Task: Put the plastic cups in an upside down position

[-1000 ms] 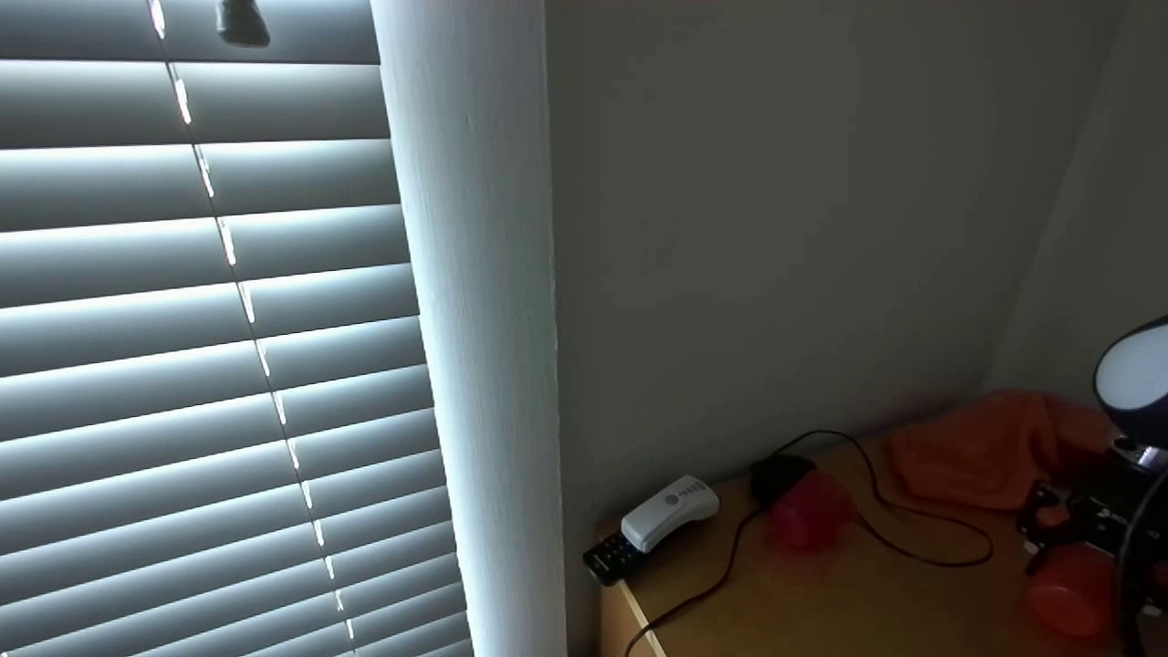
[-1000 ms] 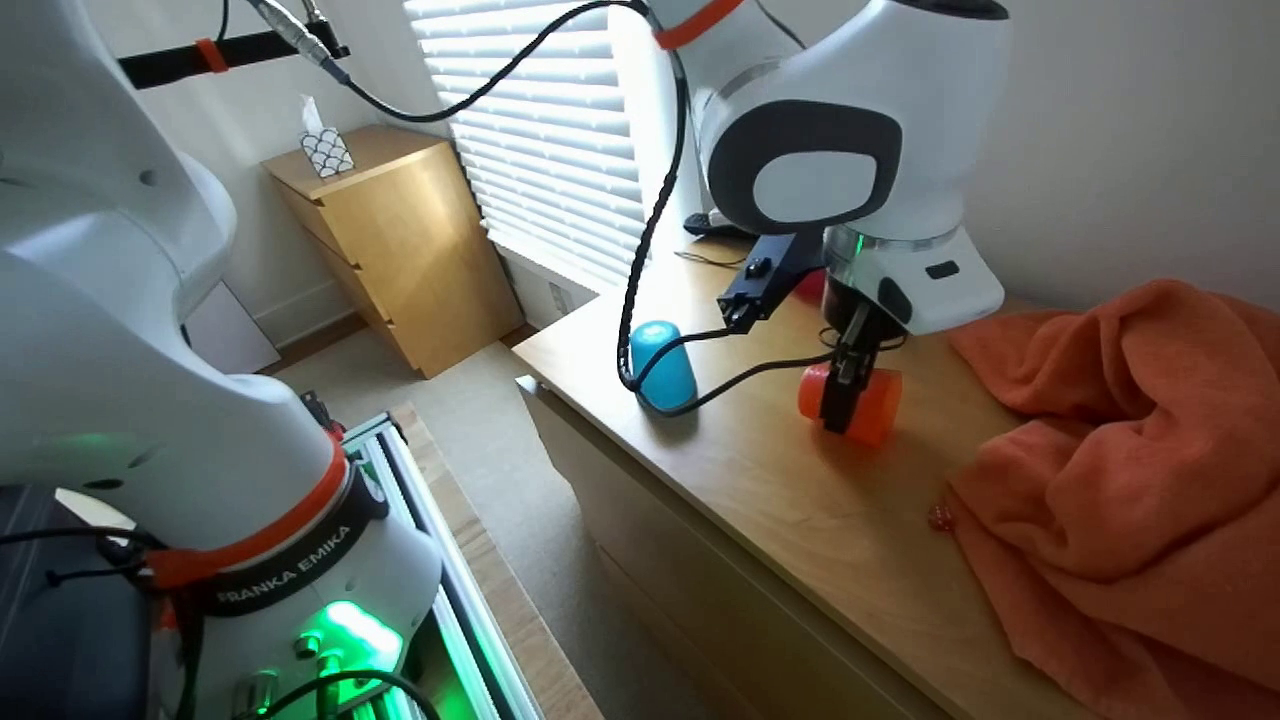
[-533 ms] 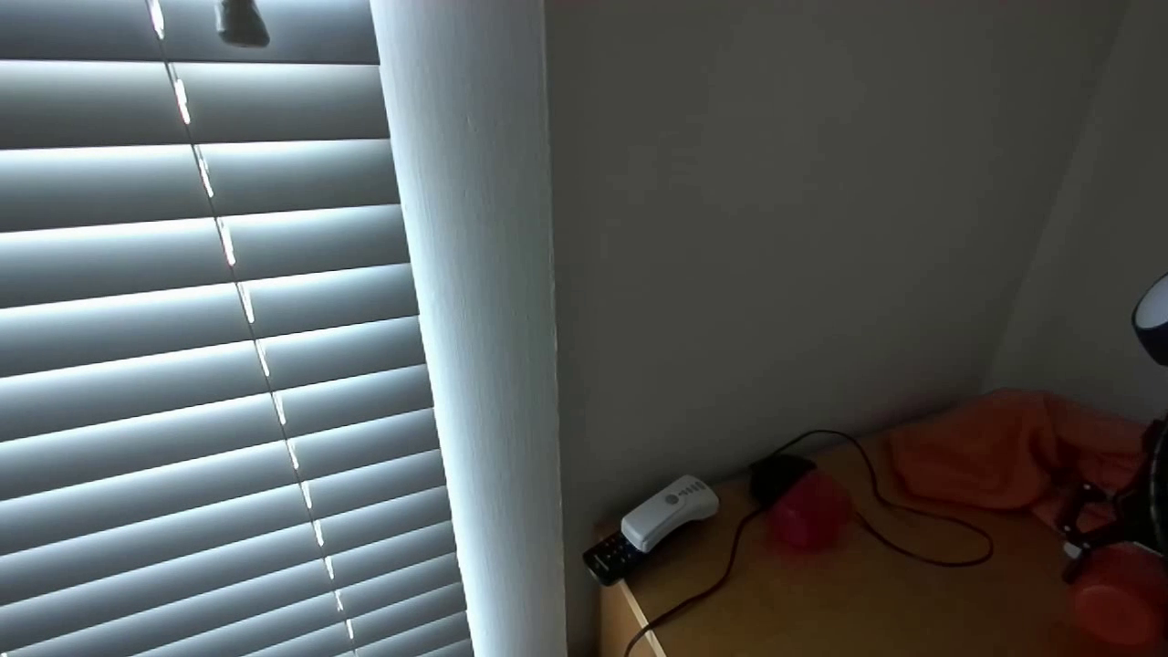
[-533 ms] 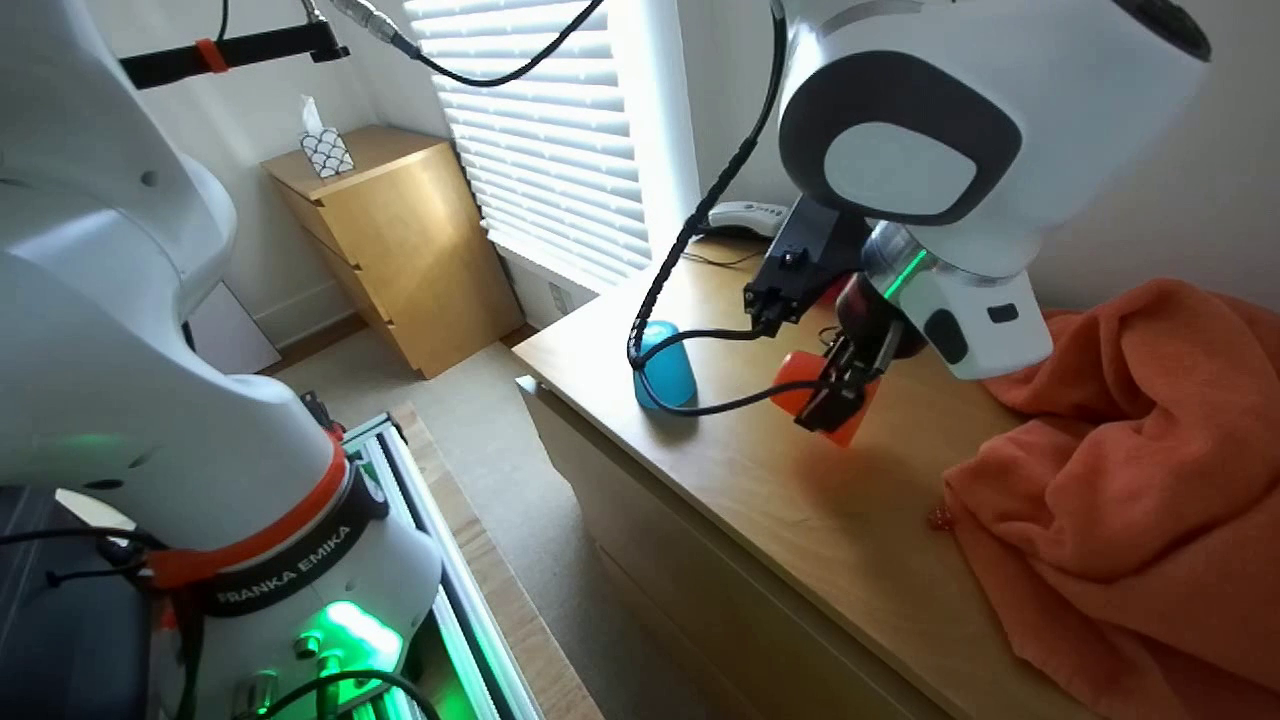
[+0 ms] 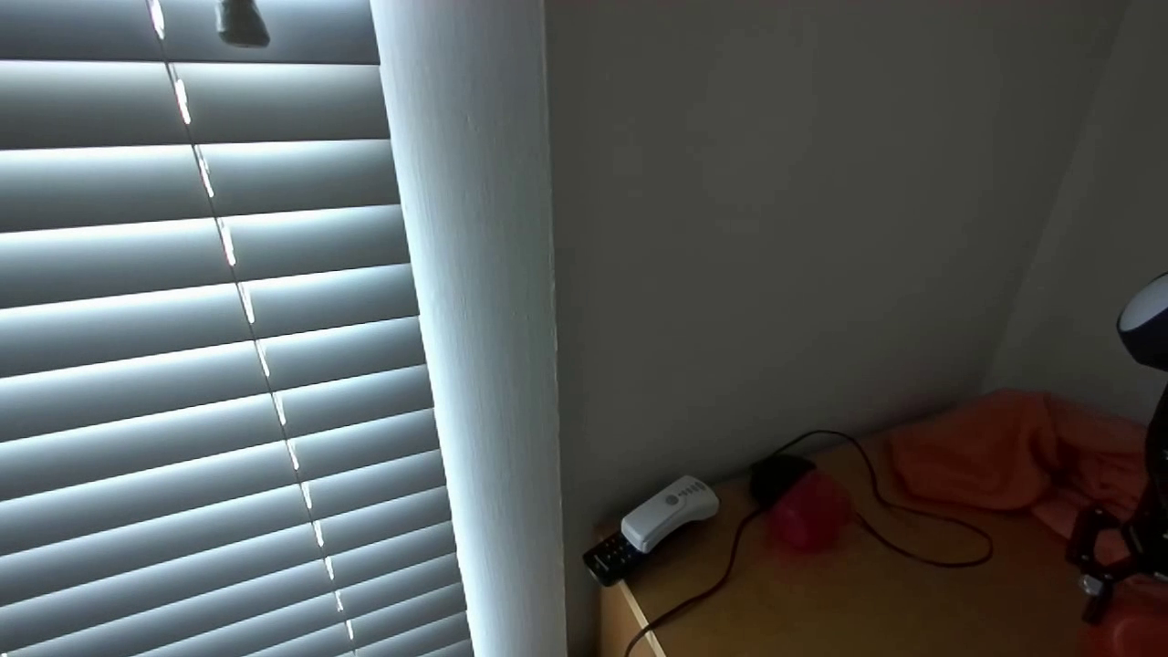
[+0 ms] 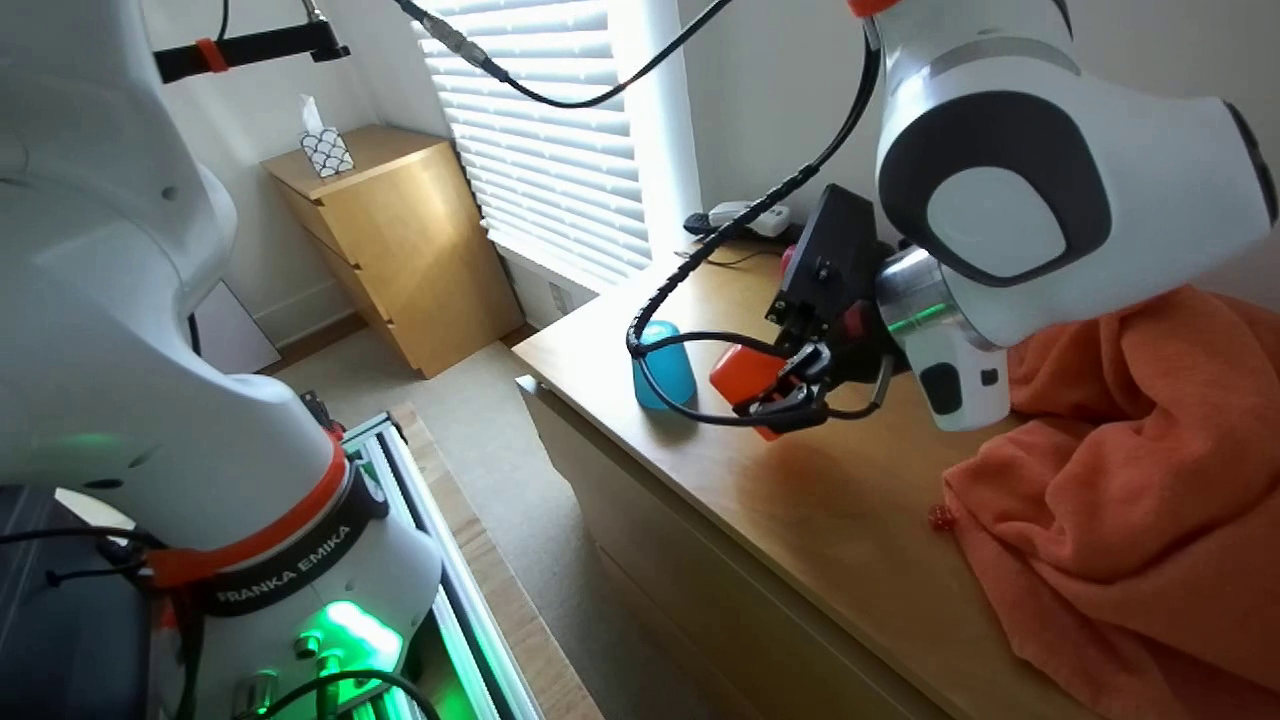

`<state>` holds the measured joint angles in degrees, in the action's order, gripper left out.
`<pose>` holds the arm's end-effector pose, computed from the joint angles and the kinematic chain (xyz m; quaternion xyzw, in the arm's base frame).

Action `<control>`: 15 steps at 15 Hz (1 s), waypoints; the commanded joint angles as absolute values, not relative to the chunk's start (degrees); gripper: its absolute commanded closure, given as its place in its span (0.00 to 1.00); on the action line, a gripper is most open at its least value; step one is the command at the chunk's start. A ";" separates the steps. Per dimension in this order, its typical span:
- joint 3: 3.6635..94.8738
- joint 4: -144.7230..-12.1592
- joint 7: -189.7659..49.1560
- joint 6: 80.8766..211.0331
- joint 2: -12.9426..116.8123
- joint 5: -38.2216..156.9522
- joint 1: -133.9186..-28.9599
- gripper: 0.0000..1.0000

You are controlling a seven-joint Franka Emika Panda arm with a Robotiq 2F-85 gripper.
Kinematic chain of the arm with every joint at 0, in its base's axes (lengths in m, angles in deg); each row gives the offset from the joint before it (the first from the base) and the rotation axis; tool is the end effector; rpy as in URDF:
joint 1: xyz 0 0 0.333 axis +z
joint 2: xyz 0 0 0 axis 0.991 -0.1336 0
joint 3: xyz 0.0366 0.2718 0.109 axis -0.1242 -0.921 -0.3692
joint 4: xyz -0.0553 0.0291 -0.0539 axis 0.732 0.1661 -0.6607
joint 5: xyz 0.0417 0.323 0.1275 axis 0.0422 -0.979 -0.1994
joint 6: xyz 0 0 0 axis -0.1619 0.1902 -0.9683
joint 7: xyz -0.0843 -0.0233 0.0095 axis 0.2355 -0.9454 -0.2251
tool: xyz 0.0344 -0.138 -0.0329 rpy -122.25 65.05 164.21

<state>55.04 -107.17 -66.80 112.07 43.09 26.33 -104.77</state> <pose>0.3937 -0.1780 0.1698 -0.7928 0.4498 0.3230 0.2546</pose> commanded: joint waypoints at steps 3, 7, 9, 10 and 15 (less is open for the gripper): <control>55.05 -99.95 -67.75 104.55 33.16 22.87 -104.35 0.51; 55.11 -95.86 -66.88 97.46 29.31 19.75 -104.53 0.51; 55.55 -94.33 -66.42 96.65 27.56 18.65 -104.14 0.51; 55.97 -93.80 -65.72 96.53 27.19 18.61 -103.74 0.51; 57.45 -92.09 -62.11 98.38 25.90 19.07 -102.44 0.04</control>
